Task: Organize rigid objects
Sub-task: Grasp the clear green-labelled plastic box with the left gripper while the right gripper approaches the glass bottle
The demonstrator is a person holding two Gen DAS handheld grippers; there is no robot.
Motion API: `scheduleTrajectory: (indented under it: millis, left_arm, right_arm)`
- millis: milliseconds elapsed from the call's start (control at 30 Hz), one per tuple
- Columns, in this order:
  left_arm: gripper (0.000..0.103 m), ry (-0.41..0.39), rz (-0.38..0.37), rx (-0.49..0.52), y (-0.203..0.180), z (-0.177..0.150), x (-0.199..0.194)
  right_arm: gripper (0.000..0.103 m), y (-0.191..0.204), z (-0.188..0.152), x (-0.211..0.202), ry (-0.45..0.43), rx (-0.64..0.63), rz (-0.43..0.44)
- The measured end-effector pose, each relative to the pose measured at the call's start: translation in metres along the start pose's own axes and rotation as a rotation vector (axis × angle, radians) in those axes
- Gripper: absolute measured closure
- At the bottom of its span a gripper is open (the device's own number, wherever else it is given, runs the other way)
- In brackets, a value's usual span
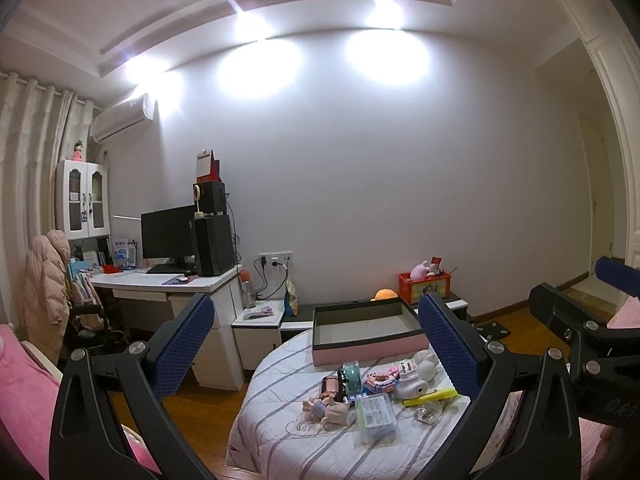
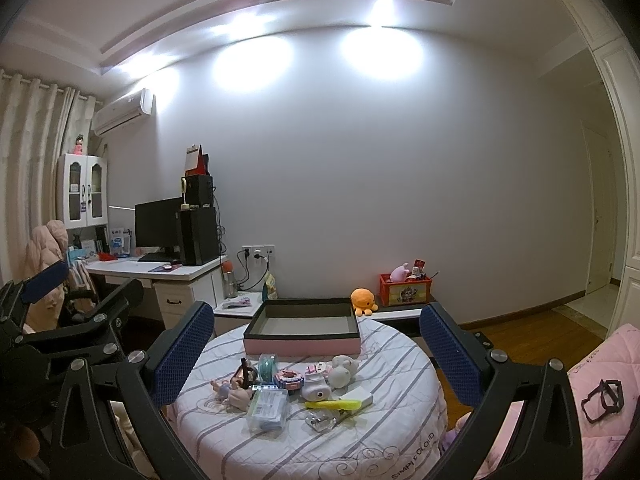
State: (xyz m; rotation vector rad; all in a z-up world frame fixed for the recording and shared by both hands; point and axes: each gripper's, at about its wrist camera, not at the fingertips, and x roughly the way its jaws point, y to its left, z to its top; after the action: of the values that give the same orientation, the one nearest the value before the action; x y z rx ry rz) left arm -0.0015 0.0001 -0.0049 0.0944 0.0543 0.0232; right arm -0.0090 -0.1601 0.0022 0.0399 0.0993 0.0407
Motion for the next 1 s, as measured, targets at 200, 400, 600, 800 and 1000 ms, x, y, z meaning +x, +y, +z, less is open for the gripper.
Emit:
scheduleTrajectory:
  millis: [200, 400, 600, 800, 1000]
  left_arm:
    - [0.000, 0.083, -0.025, 0.013, -0.008, -0.026, 0.031]
    - [0.000, 0.281, -0.107, 0.011, -0.024, -0.085, 0.087]
    - [0.000, 0.462, -0.146, 0.004, -0.045, -0.149, 0.140]
    - [0.000, 0.571, -0.158, -0.027, -0.059, -0.191, 0.181]
    - [0.000, 0.638, -0.136, -0.017, -0.066, -0.210, 0.214]
  right_arm:
    - [0.000, -0.004, -0.020, 0.020, 0.047, -0.015, -0.009]
    - [0.000, -0.018, -0.064, 0.066, 0.182, -0.016, -0.027]
    - [0.000, -0.039, -0.126, 0.117, 0.360, -0.007, -0.054]
    - [0.000, -0.063, -0.170, 0.152, 0.496, 0.030, -0.063]
    - [0.000, -0.079, -0.183, 0.178, 0.540, 0.057, -0.057]
